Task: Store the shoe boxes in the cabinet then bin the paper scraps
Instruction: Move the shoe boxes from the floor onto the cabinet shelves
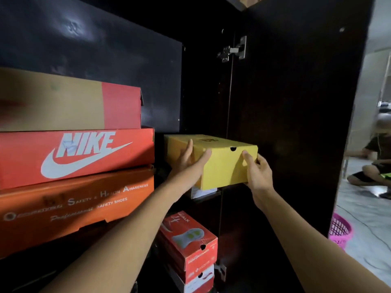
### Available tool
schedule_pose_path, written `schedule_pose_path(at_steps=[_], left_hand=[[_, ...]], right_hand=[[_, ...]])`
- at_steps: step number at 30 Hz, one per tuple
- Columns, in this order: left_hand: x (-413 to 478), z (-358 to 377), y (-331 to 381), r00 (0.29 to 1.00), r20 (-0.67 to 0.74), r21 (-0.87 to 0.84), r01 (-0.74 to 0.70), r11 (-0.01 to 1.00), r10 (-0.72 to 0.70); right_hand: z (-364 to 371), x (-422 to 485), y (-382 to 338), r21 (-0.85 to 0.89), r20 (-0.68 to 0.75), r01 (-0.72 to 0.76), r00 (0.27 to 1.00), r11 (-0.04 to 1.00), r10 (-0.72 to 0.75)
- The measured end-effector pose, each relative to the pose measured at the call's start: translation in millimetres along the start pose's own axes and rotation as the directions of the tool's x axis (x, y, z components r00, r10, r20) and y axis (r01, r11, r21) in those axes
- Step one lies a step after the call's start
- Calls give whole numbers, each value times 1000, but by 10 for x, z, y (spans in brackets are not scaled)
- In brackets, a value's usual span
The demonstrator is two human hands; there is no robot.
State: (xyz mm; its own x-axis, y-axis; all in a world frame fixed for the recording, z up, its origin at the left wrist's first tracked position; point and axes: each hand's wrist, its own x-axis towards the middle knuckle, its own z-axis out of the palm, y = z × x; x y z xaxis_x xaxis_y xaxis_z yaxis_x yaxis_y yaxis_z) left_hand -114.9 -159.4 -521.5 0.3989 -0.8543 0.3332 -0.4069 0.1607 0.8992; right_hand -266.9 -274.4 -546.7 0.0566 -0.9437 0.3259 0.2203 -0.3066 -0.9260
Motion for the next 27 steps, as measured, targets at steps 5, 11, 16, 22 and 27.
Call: schedule_pose_path(at_steps=[5, 11, 16, 22, 27], left_hand=[[404, 108, -197, 981, -180, 104, -59, 993, 77], [843, -55, -218, 965, -255, 278, 15, 961, 59], [1012, -206, -236, 966, -251, 290, 13, 957, 63], [1076, -182, -336, 955, -290, 231, 16, 973, 53], [1015, -107, -336, 945, -324, 219, 37, 975, 37]], right_hand=[[241, 161, 198, -287, 73, -27, 996, 958, 50], [617, 257, 185, -495, 421, 220, 907, 840, 10], [862, 374, 344, -577, 458, 348, 887, 739, -60], [815, 430, 408, -612, 470, 402, 877, 681, -95], [547, 351, 313, -602, 516, 358, 856, 713, 6]])
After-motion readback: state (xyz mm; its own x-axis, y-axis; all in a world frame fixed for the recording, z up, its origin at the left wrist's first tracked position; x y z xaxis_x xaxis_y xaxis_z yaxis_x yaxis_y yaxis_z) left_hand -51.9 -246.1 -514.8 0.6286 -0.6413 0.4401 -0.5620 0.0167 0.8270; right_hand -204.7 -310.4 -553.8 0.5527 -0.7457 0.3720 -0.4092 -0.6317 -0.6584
